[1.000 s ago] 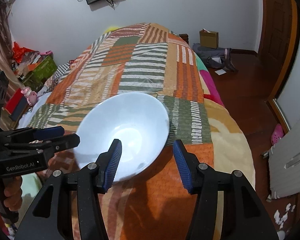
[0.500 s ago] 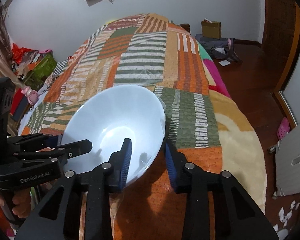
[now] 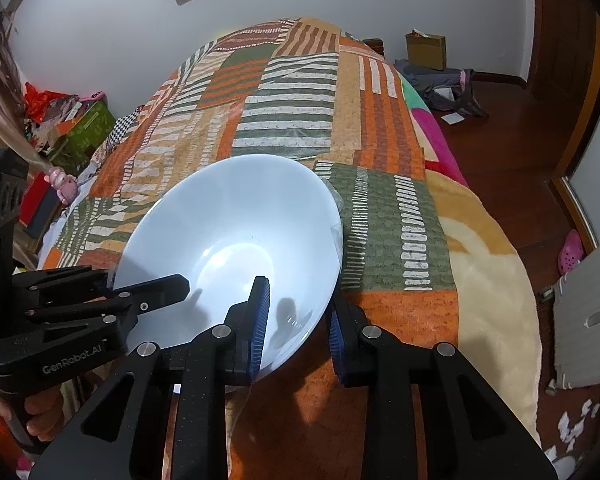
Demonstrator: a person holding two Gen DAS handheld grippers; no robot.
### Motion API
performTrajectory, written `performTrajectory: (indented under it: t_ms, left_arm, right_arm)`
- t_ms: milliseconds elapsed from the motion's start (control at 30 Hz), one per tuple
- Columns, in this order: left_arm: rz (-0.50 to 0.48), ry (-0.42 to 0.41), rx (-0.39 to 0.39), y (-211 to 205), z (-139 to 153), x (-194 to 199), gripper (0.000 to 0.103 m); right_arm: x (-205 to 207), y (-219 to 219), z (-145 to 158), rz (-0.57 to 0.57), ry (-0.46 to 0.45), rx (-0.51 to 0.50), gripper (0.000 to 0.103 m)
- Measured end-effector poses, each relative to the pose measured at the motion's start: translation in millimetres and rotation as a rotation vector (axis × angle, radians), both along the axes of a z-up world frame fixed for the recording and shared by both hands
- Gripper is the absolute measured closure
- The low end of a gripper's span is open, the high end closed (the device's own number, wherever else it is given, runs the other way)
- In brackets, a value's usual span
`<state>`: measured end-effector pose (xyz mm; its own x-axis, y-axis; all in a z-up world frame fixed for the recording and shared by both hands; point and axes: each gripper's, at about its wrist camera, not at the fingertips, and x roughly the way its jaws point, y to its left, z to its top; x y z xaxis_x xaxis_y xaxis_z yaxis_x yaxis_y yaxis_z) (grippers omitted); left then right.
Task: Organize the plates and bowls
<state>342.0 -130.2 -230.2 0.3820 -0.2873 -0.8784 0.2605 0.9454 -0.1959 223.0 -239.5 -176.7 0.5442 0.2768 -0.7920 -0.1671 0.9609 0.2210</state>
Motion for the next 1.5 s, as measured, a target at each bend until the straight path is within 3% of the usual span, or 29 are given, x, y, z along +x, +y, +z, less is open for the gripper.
performTrajectory:
  t_ms: [333, 900, 1500]
  left_arm:
    - [0.015, -0.057, 0.011, 5.1, 31.7, -23.3, 0.079]
    - [0.077, -0.193, -0.008, 45.7, 118.4, -105.1, 0.079]
    - [0.180, -0.230, -0.052, 126.8, 136.0, -187.5, 0.079]
  right_arm:
    - [-18.5, 10.0, 30.1, 0.008, -0.065, -0.002, 0.078]
    - [-77.3, 54.8, 94.0, 0.059, -0.204, -0.013, 0.078]
    - [-119.0, 124.4, 98.2, 0.151, -0.220, -0.014, 0.078]
